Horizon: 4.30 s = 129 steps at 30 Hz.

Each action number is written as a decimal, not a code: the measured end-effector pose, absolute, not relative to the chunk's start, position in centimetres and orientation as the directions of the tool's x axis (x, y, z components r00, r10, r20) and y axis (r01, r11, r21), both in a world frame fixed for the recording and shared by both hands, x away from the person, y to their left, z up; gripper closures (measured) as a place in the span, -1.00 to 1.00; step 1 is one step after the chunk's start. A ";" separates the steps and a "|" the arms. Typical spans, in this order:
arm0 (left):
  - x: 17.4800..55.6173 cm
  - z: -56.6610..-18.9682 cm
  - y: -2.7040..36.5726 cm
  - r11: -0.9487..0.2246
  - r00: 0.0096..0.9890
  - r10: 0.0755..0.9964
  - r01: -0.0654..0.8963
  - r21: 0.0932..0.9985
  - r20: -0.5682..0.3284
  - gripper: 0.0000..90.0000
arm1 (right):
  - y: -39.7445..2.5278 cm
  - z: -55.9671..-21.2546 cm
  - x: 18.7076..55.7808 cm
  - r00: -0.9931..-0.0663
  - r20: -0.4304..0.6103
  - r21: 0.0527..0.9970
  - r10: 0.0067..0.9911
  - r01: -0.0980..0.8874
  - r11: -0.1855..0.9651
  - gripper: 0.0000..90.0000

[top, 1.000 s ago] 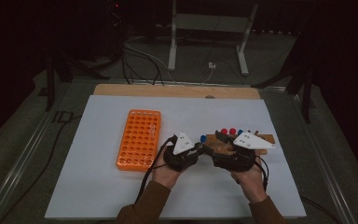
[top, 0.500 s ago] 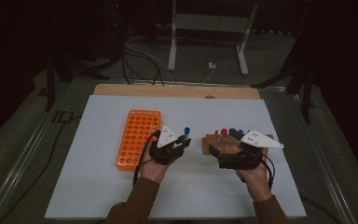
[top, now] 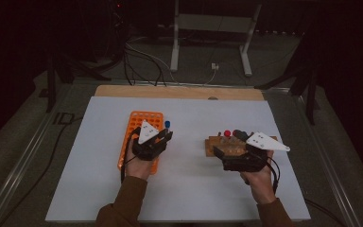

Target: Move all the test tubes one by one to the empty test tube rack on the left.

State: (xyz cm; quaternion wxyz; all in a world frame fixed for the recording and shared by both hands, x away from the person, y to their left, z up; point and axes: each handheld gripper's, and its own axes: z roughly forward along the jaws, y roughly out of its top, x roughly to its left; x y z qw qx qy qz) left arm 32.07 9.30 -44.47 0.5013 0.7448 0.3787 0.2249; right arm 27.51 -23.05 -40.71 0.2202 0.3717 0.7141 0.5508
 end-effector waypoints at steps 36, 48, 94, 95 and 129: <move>32.2 -48.1 12.1 -0.327 0.550 0.835 0.502 0.801 -0.004 0.72 | -23.8 -41.2 27.9 -0.611 0.107 0.943 0.784 0.312 0.114 -1.00; 32.3 -48.5 11.6 -0.341 0.537 0.843 0.525 0.780 0.006 0.69 | -24.0 -41.4 28.1 -0.599 0.082 0.943 0.796 0.306 0.133 -1.00; 29.2 -44.9 15.6 -0.059 0.497 0.850 0.422 0.905 -0.177 -0.99 | -29.9 -45.5 32.2 -0.401 0.087 0.904 0.912 0.417 0.097 0.39; 29.2 -44.9 15.5 -0.063 0.498 0.849 0.422 0.904 -0.174 -0.99 | -29.7 -45.7 32.3 -0.399 0.077 0.901 0.914 0.421 0.108 0.42; 29.1 -45.0 15.0 -0.072 0.514 0.840 0.426 0.902 -0.176 -0.99 | -29.1 -44.9 31.4 -0.398 0.045 0.920 0.916 0.373 0.117 0.71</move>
